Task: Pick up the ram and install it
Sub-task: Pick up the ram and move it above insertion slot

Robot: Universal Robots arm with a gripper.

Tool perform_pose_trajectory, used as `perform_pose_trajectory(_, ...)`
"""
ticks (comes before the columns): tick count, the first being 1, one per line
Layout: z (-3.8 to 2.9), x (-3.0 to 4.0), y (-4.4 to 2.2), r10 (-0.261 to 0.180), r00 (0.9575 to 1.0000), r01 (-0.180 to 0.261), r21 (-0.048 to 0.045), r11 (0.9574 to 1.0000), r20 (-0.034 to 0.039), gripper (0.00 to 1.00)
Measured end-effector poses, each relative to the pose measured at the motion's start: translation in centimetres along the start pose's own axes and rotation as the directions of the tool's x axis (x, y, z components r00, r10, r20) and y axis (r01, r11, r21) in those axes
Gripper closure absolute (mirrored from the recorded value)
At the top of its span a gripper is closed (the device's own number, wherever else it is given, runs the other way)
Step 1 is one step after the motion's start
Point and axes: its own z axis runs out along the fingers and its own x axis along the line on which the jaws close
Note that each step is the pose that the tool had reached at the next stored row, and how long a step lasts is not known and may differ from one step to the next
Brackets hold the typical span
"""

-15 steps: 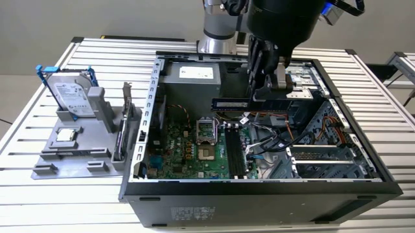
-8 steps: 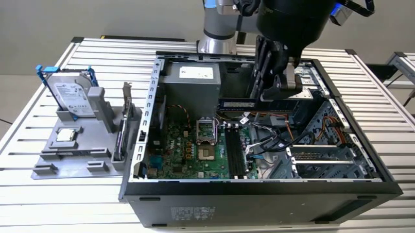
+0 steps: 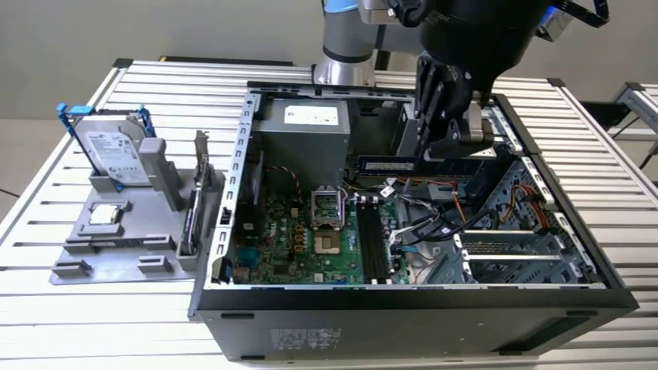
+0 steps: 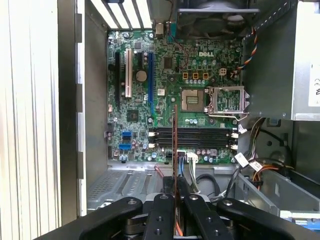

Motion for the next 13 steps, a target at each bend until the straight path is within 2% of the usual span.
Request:
perform_pose_trajectory(3,0.01,0.00,-0.29,0.001,1.0000,-0.001,0.0000,1.0000,0.0001,1.00)
perform_pose_trajectory(13,0.00,0.00,-0.29,0.001,1.0000,-0.001,-0.0001,1.0000,0.0007,1.00)
